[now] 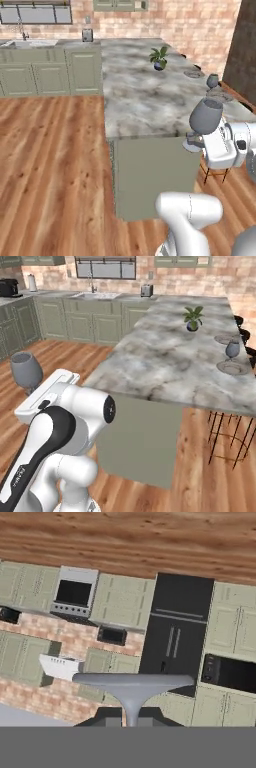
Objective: Retrieve the wine glasses from the counter and place one next to each plate.
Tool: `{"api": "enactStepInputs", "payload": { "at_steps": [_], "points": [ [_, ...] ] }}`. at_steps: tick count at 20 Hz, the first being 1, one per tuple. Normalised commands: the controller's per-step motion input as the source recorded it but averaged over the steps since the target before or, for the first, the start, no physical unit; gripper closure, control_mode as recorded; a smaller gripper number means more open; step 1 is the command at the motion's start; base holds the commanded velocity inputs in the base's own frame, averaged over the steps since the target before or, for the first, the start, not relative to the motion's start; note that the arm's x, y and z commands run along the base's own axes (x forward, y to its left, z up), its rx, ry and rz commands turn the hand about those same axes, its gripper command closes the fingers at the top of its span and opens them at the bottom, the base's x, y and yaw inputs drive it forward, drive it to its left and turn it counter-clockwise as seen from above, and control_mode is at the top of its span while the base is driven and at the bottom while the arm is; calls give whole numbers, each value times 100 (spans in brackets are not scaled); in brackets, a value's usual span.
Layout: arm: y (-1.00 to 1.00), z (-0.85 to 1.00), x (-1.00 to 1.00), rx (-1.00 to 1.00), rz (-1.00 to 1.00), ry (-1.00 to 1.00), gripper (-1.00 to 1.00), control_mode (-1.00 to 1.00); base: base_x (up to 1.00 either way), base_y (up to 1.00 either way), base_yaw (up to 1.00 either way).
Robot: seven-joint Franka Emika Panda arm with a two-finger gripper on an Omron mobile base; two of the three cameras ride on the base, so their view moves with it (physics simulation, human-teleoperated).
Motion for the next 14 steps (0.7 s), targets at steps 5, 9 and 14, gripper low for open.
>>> {"api": "enactStepInputs", "payload": {
  "at_steps": [5, 9, 14],
  "points": [
    [0, 0, 0, 0, 0, 0, 100, 100, -6, -100, 37],
    [0, 0, 0, 0, 0, 0, 100, 100, -23, -100, 23],
    [0, 0, 0, 0, 0, 0, 100, 100, -38, -100, 21]
  ]
}}
